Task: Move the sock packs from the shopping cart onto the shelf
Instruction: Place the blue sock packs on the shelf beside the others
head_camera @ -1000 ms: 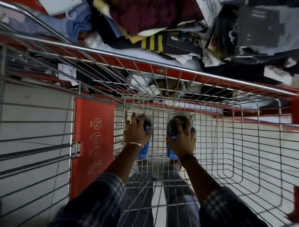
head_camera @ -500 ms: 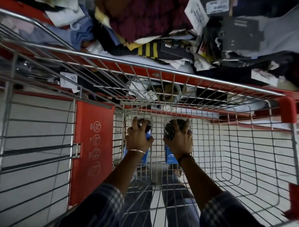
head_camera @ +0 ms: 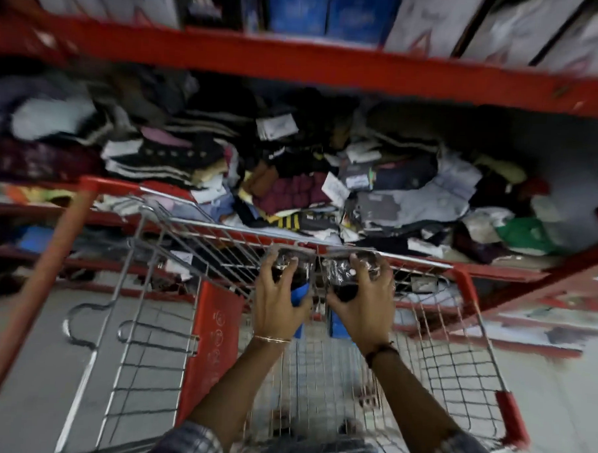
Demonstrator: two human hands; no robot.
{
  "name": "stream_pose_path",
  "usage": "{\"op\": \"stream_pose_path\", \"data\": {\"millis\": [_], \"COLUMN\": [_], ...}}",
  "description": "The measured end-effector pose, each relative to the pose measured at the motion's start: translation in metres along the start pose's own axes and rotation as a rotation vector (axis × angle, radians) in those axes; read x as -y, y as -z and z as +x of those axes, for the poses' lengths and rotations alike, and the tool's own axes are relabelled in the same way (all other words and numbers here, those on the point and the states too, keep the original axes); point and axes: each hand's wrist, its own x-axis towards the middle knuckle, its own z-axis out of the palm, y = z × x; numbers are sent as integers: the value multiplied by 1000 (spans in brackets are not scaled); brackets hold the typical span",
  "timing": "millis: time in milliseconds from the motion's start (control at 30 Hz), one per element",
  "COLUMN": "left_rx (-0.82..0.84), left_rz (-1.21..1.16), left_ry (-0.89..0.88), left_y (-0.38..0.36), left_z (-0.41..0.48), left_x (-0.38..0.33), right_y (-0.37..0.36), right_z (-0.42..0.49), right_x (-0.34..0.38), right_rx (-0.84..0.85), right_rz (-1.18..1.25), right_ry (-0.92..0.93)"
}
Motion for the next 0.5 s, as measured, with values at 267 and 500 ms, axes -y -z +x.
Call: {"op": "stream_pose_path", "data": {"millis": [267,500], "left_rx": [-464,-714], "left_rz": [-60,-123], "left_ry": [-134,-259], "left_y": [97,182], "left_z": [59,145], "left_x": [-64,-111], "right_y": [104,191], "right_z": [52,117], "right_x": [59,125], "right_rx": [-335,-644], "right_rz": [137,297], "right_ry": [181,359]}}
